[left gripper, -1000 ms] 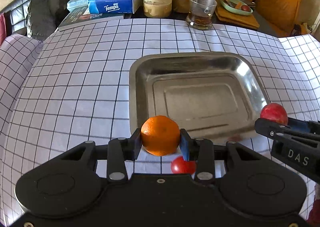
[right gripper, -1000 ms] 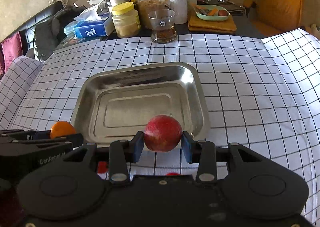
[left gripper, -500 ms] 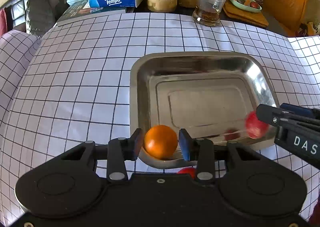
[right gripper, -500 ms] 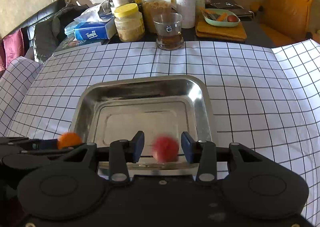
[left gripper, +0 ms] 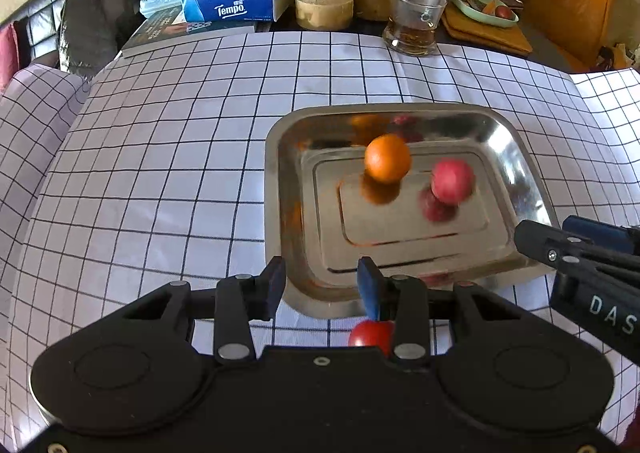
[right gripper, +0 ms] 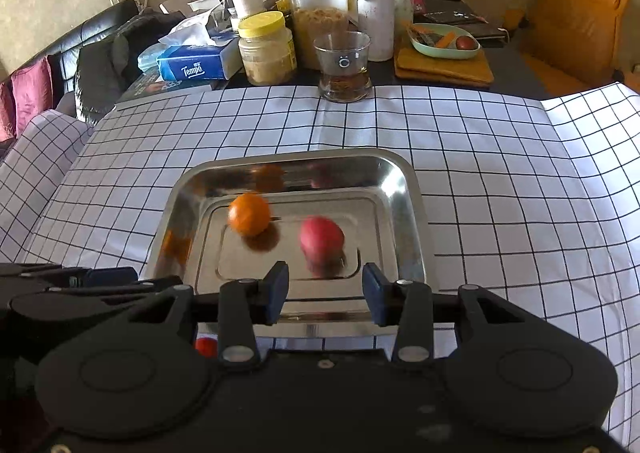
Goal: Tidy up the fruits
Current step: 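Open both tools to drop the orange and red apple into the tray, then move both tools back toward the remaining fruits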
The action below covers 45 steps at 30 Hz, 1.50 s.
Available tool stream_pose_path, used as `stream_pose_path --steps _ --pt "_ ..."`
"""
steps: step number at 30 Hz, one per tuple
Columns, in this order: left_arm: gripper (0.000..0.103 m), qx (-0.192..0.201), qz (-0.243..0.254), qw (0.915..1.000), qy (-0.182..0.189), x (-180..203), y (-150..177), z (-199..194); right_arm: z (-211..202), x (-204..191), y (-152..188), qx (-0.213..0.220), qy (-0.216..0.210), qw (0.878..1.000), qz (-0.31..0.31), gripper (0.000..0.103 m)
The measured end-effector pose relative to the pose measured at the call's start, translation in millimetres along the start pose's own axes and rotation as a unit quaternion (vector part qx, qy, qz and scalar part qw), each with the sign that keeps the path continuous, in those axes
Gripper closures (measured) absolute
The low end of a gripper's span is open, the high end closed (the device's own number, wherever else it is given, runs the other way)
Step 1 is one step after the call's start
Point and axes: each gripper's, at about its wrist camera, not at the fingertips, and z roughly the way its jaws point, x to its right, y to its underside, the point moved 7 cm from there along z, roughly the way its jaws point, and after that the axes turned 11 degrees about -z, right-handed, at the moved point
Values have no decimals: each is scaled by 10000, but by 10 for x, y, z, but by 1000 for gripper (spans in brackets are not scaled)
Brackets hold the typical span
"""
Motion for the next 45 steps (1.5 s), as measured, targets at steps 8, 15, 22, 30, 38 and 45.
stream_pose_path --steps 8,15,22,30,38,45 --pt "54 127 -63 9999 -41 -46 145 -200 -220 -46 173 92 -19 10000 35 60" --pt "54 181 -17 9998 -51 -28 304 -341 -428 -79 353 177 -63 9998 38 60" --pt "55 195 53 9998 -51 13 502 -465 -610 -59 545 215 -43 9997 73 60" --pt "55 135 152 9998 -76 15 789 -573 -767 -52 822 146 -22 9998 99 60" --pt "55 51 187 9998 -92 -33 986 -625 -860 -90 1077 9 -44 9999 115 60" --pt "54 -70 113 9998 -140 -131 1126 -626 -872 -136 1223 -116 -87 9999 58 60"
